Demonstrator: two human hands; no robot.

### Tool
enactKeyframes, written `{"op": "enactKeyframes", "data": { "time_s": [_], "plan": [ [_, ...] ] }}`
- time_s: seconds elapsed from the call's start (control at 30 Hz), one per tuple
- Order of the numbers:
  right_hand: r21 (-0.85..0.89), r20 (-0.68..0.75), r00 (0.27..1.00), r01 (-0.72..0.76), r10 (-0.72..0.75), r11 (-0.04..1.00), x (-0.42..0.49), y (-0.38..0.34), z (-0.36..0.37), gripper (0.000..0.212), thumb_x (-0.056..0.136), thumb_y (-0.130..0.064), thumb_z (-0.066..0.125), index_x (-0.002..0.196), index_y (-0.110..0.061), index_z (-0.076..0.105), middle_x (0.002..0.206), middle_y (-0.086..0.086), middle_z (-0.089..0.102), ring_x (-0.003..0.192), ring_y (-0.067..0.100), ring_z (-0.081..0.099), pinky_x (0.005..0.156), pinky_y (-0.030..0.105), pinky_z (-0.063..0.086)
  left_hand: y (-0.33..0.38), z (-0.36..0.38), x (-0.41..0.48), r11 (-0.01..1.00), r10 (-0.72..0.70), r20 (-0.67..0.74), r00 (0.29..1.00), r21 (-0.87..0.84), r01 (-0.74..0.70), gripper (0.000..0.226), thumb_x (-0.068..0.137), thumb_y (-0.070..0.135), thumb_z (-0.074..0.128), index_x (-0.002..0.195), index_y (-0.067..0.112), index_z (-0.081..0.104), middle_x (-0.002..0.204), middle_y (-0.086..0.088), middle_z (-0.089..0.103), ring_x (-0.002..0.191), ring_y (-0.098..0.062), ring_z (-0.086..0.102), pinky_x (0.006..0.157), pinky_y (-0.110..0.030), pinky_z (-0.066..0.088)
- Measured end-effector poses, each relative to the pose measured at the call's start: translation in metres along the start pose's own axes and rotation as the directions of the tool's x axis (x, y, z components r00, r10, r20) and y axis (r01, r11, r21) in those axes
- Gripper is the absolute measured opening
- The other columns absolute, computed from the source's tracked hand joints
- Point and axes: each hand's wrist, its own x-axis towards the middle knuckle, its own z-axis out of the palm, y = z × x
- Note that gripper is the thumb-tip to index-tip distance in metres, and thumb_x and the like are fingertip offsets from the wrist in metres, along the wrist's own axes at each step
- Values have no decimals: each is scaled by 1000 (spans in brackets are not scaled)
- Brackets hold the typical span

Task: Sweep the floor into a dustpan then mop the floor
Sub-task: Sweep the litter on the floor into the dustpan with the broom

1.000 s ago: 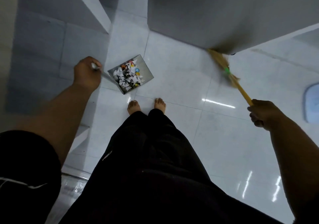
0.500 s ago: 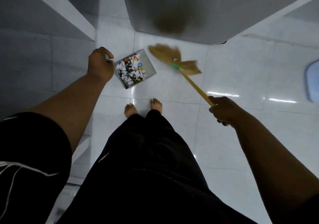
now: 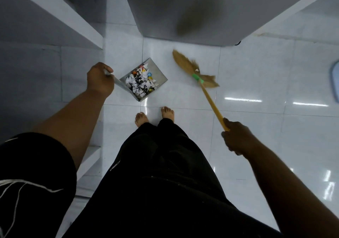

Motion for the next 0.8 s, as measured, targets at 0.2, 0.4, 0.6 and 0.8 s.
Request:
{"op": "enactKeyframes", "data": {
  "time_s": [0.2,0.4,0.6,0.8],
  "plan": [
    [146,151,989,-25,3,989,-11,11,11,52,89,-15,50,136,-36,46,66,3,50,39,13,41,38,20,32,-2,5,-17,990,-14,40,999,-141,20,24,84,-12,49,85,8,61,96,-13,62,101,-32,61,93,-27,48],
    [430,175,982,-141,71,892,-62,59,23,23,94,-27,53,101,-48,54,60,-3,44,34,7,29,36,19,25,11,-2,-18,993,111,93,989,-56,-106,15,84,-5,57,86,8,65,100,-13,67,83,-15,60,88,-7,39],
    [586,67,987,-159,148,795,-101,76,68,54,94,-17,50,142,-38,38,69,3,46,38,8,34,36,20,28,47,6,-27,959,265,255,930,27,-281,20,84,-5,53,88,9,66,105,-15,67,100,-32,62,95,-35,47],
    [787,24,958,-195,287,585,-135,104,118,53,94,-16,51,142,-33,36,66,5,43,40,11,35,39,22,30,89,35,-44,860,449,404,797,44,-508,20,84,-6,55,89,9,67,104,-15,65,99,-33,61,91,-33,46]
  ]
}}
